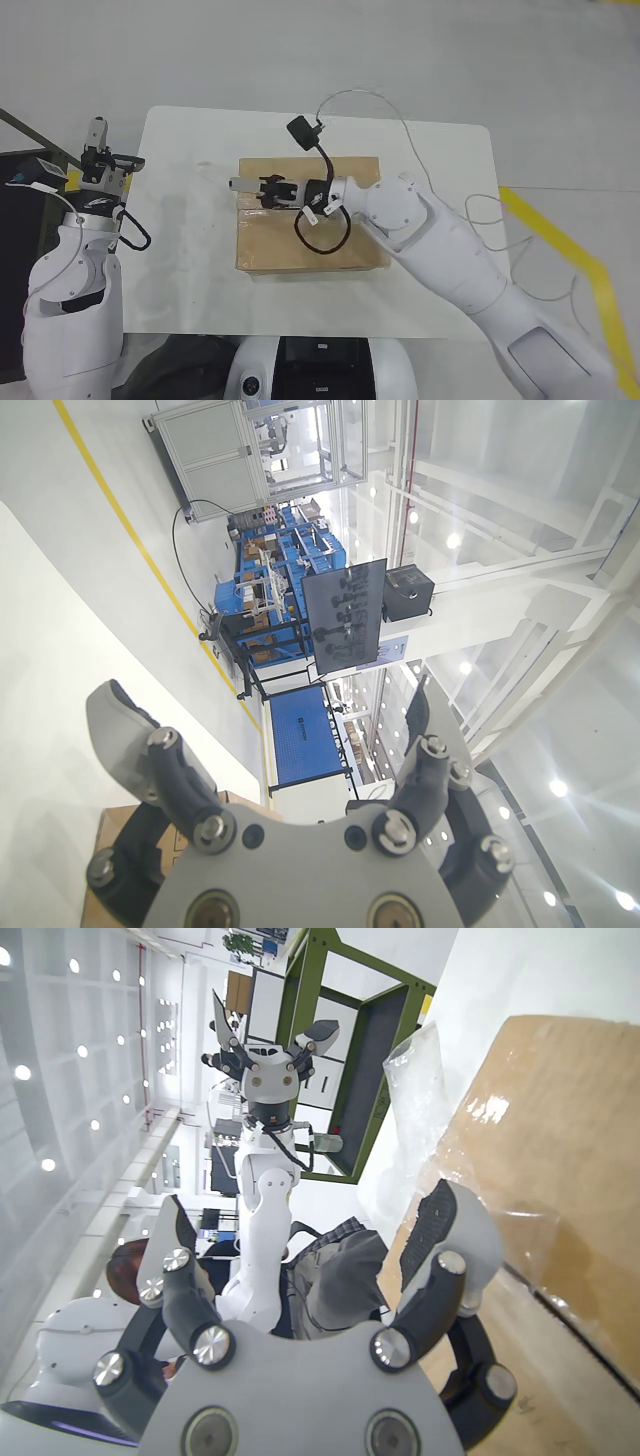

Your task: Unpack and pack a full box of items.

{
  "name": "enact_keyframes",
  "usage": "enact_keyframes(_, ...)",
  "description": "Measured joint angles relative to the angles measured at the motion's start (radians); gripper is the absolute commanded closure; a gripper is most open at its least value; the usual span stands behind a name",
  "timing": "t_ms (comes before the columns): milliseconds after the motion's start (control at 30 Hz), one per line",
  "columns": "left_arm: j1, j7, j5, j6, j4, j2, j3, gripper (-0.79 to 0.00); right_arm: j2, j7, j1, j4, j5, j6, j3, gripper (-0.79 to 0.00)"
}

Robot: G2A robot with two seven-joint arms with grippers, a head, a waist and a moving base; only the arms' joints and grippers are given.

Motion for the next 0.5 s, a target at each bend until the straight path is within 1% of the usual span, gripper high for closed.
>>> enact_keyframes(200, 0.000, 0.000, 0.000, 0.000, 0.000, 0.000, 0.000, -0.785, -0.006, 0.031, 0.043, 0.005, -0.082, -0.014, -0.004, -0.785)
enact_keyframes(500, 0.000, 0.000, 0.000, 0.000, 0.000, 0.000, 0.000, -0.785, -0.006, 0.030, 0.043, 0.006, -0.081, -0.014, -0.004, -0.785)
